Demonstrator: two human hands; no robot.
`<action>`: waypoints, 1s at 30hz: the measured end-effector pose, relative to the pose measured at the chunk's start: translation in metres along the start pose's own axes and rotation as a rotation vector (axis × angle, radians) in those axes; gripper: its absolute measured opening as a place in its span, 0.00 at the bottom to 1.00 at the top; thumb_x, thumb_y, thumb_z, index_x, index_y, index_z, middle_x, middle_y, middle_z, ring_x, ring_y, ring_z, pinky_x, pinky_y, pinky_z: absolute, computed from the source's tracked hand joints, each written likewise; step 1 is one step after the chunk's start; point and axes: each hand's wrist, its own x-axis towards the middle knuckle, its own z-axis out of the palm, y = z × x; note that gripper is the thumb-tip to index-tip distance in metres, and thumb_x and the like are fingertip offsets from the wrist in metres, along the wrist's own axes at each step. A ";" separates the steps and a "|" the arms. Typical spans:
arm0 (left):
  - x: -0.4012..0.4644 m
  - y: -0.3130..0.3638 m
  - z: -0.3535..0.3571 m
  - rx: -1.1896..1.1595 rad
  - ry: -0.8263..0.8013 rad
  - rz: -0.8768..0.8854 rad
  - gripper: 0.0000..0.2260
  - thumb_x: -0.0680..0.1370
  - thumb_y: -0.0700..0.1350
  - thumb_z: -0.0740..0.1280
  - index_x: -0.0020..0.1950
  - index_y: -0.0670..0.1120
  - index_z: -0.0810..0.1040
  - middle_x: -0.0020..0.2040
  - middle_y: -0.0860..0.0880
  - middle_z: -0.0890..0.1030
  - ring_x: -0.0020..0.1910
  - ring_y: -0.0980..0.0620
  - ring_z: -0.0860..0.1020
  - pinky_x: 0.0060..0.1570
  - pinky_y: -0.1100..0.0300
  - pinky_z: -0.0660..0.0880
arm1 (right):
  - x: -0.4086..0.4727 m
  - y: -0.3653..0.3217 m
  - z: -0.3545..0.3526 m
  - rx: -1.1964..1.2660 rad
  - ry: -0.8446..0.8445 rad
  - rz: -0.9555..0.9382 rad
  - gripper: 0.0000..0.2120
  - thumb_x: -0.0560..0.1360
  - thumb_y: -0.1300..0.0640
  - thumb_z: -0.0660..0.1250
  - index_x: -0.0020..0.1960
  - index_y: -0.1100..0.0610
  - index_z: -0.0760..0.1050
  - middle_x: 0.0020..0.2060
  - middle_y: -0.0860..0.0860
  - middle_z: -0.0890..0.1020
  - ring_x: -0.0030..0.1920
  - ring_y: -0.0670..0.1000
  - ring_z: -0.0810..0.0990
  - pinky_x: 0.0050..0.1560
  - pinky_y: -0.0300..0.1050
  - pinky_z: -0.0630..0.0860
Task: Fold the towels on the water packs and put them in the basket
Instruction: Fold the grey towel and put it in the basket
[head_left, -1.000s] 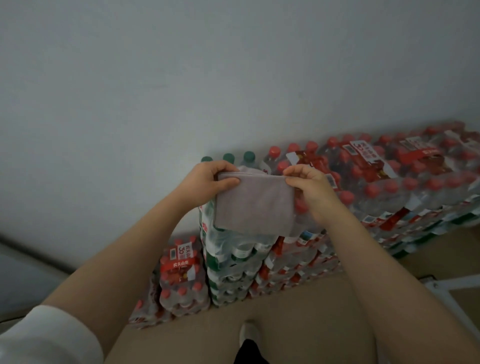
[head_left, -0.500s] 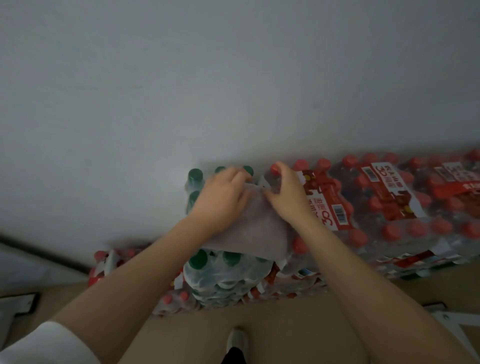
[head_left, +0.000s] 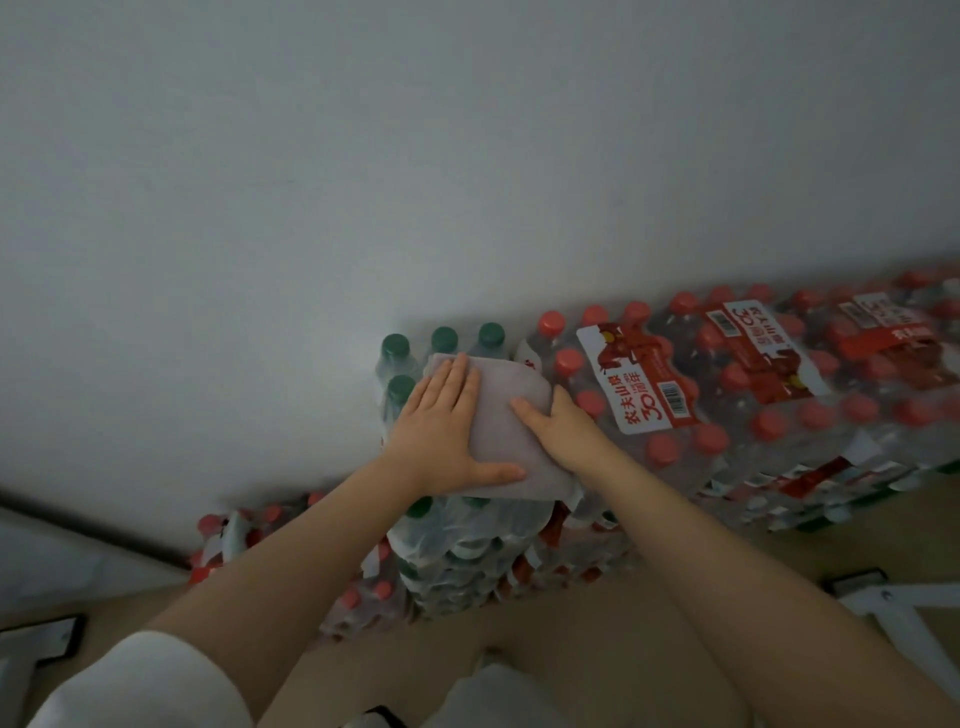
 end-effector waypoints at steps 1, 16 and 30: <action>-0.003 -0.001 -0.001 -0.011 -0.005 -0.002 0.59 0.58 0.80 0.50 0.75 0.43 0.34 0.76 0.44 0.34 0.75 0.49 0.35 0.72 0.54 0.36 | -0.004 -0.001 -0.001 0.003 0.023 0.024 0.30 0.75 0.43 0.62 0.69 0.61 0.64 0.65 0.56 0.74 0.62 0.57 0.74 0.61 0.51 0.72; -0.064 -0.033 -0.027 -0.598 -0.085 0.171 0.28 0.80 0.54 0.54 0.76 0.44 0.50 0.76 0.47 0.58 0.74 0.49 0.57 0.71 0.57 0.55 | -0.117 -0.026 0.010 1.099 0.114 0.145 0.17 0.64 0.60 0.70 0.53 0.57 0.77 0.45 0.53 0.83 0.46 0.54 0.82 0.43 0.52 0.80; -0.127 0.084 0.001 -0.315 -0.555 0.826 0.31 0.73 0.56 0.67 0.73 0.49 0.60 0.70 0.51 0.67 0.68 0.54 0.66 0.61 0.64 0.66 | -0.306 0.043 0.063 0.695 0.126 0.249 0.24 0.75 0.67 0.63 0.69 0.52 0.66 0.57 0.53 0.78 0.56 0.53 0.79 0.54 0.49 0.79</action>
